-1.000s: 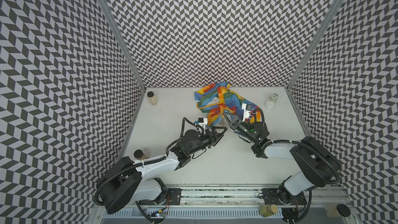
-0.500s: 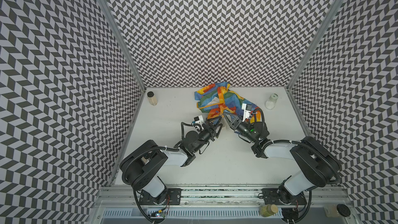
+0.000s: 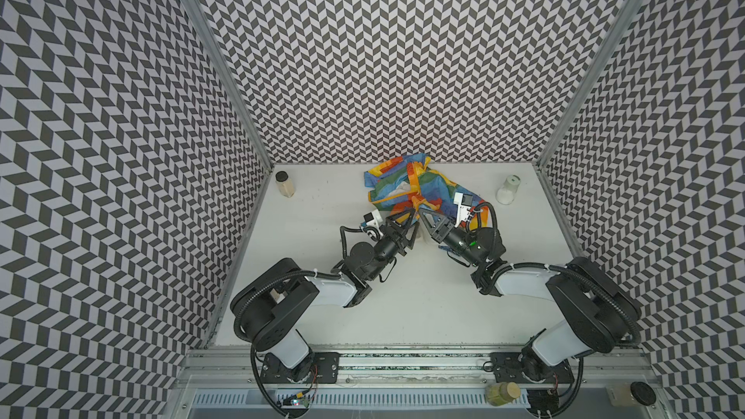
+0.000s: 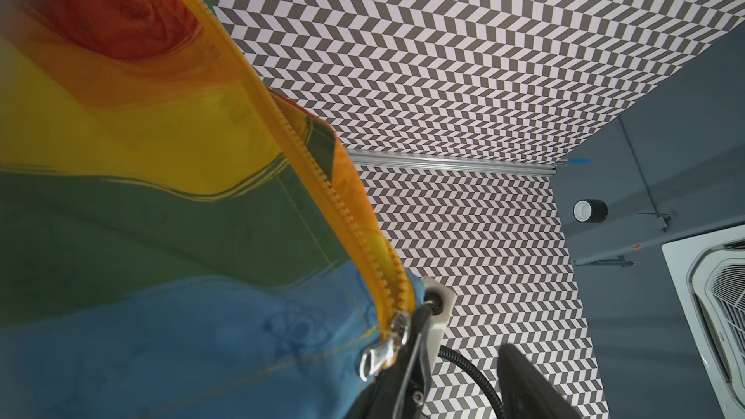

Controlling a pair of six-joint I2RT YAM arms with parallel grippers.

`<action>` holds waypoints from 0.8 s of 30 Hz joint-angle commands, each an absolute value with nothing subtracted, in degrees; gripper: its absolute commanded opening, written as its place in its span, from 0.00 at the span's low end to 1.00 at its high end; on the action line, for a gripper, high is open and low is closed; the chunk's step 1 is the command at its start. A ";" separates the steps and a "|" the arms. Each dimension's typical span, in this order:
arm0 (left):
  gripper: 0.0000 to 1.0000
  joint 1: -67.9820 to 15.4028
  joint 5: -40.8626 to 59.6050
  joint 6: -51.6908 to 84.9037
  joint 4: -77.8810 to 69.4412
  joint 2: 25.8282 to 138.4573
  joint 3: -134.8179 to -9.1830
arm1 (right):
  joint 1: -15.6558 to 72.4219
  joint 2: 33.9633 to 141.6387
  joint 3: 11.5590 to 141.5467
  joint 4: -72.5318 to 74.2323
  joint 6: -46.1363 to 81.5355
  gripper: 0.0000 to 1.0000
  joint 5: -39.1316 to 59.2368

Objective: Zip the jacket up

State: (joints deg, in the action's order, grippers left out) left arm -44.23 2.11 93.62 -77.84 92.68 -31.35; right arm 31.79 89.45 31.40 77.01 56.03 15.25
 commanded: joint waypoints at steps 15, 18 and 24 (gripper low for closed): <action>0.64 -43.87 -0.55 92.32 -81.10 95.10 -33.94 | 32.26 86.95 31.53 80.86 56.26 0.00 15.91; 0.60 -43.42 -0.86 91.87 -81.04 94.37 -33.15 | 32.26 86.77 31.38 80.86 56.11 0.00 15.78; 0.51 -43.25 -1.41 91.32 -81.07 93.60 -31.87 | 32.26 86.93 31.73 80.93 56.21 0.00 15.91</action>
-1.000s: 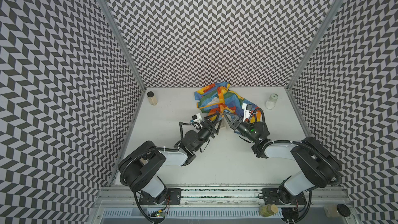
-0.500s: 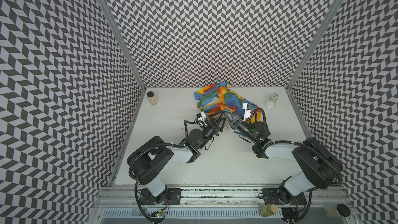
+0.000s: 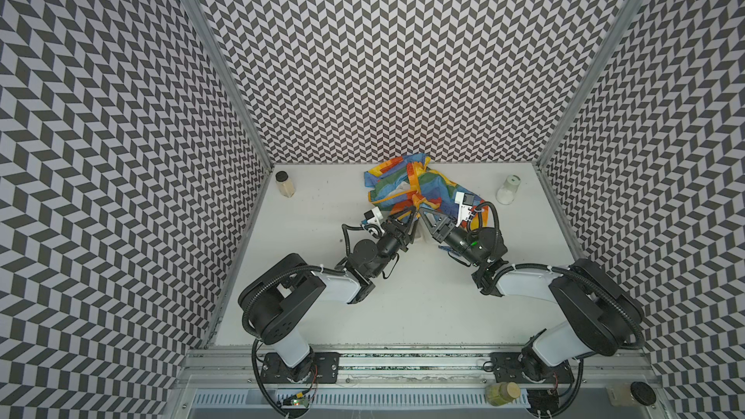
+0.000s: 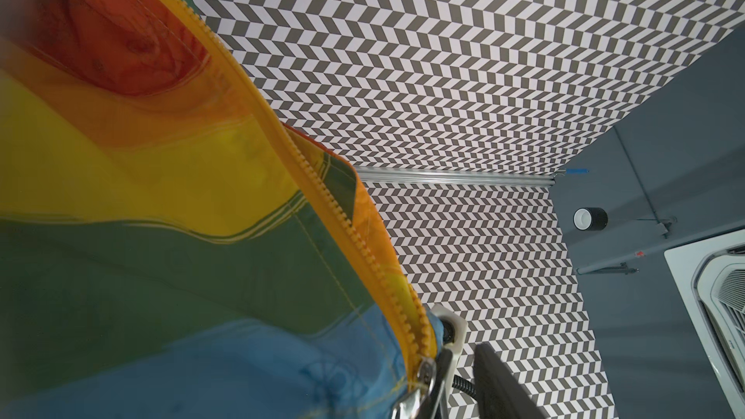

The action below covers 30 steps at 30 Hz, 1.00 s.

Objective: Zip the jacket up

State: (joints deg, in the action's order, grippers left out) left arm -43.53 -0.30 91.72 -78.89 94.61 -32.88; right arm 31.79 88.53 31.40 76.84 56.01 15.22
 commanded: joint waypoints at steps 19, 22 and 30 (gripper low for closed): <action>0.39 -43.23 -1.72 91.67 -81.04 92.53 -30.49 | 32.26 87.01 32.34 80.89 56.47 0.00 15.99; 0.35 -43.23 -1.67 91.54 -81.12 92.54 -30.73 | 32.26 86.88 32.18 80.91 56.45 0.00 15.97; 0.32 -43.42 -1.65 91.41 -81.11 92.19 -30.50 | 32.26 86.95 32.08 80.94 56.53 0.00 16.26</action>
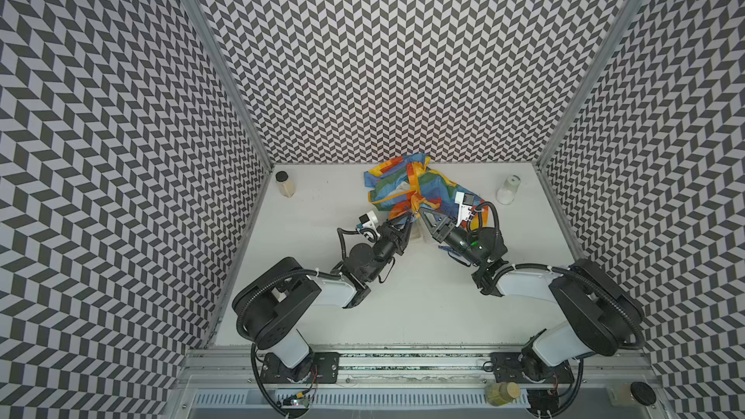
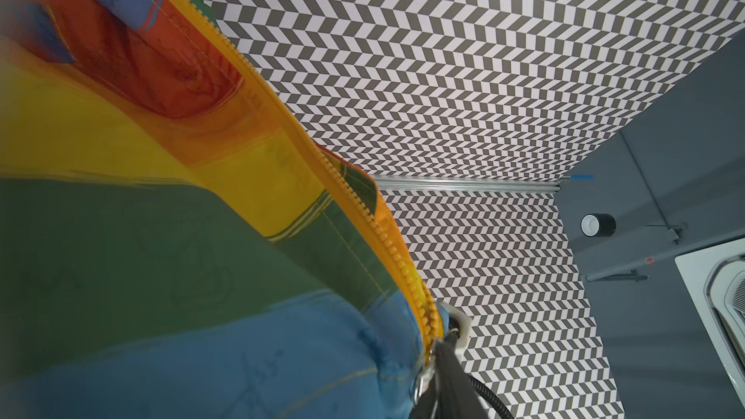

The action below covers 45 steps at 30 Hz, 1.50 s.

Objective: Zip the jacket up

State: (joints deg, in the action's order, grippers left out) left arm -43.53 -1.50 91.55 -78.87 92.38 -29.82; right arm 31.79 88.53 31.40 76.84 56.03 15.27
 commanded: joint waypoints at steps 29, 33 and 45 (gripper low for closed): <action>0.41 -44.25 -3.19 92.29 -81.13 94.44 -33.72 | 32.26 86.23 31.30 80.87 57.48 0.00 17.23; 0.39 -43.78 -3.42 91.54 -81.12 93.58 -33.32 | 32.27 85.79 31.12 80.88 57.59 0.00 17.23; 0.34 -43.68 -4.05 90.90 -81.19 92.11 -32.35 | 32.26 85.02 30.67 80.91 57.69 0.00 17.22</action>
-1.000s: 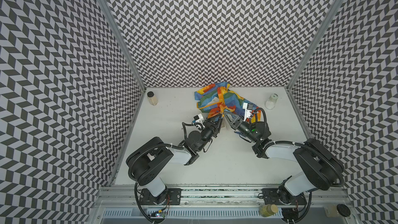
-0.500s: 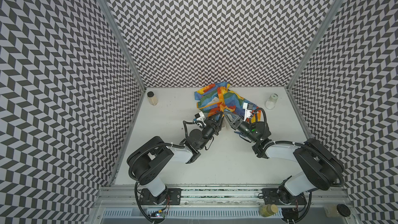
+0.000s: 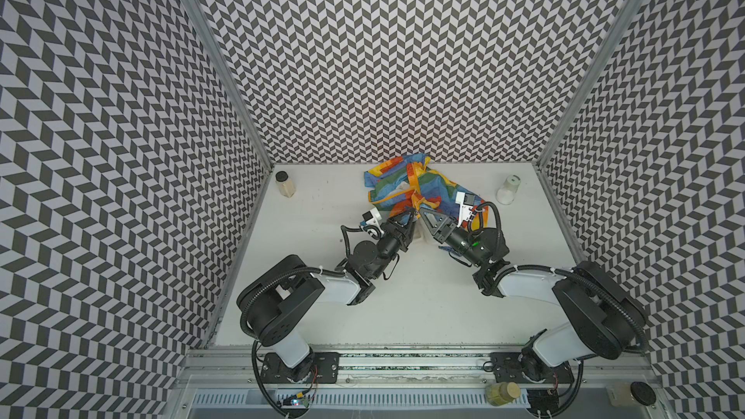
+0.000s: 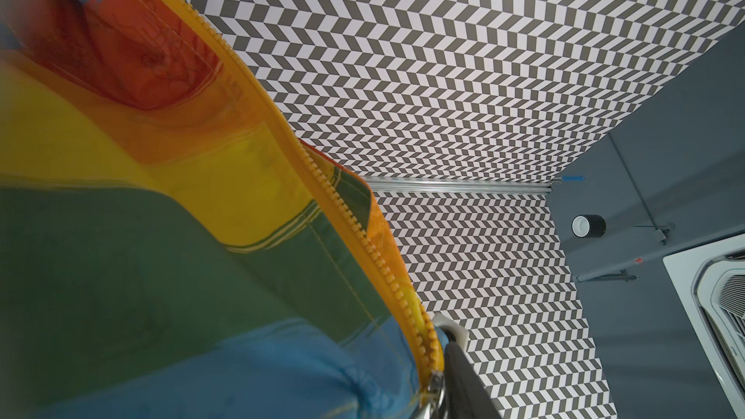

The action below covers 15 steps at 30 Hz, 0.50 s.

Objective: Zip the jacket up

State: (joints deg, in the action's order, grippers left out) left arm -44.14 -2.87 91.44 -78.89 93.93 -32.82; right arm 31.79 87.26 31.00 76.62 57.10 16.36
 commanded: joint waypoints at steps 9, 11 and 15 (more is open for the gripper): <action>0.29 -43.70 -4.65 90.44 -81.14 90.62 -32.00 | 32.26 84.75 30.67 80.86 57.80 0.00 17.23; 0.29 -43.68 -4.57 90.37 -81.16 90.44 -31.92 | 32.26 84.58 30.59 80.88 57.82 0.00 17.23; 0.25 -43.60 -4.26 90.35 -81.16 90.53 -32.08 | 32.30 84.49 30.57 80.86 57.88 0.00 17.14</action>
State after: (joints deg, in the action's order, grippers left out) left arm -44.12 -3.53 90.91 -78.87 91.88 -32.60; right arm 31.79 86.59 30.85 76.62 57.49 16.36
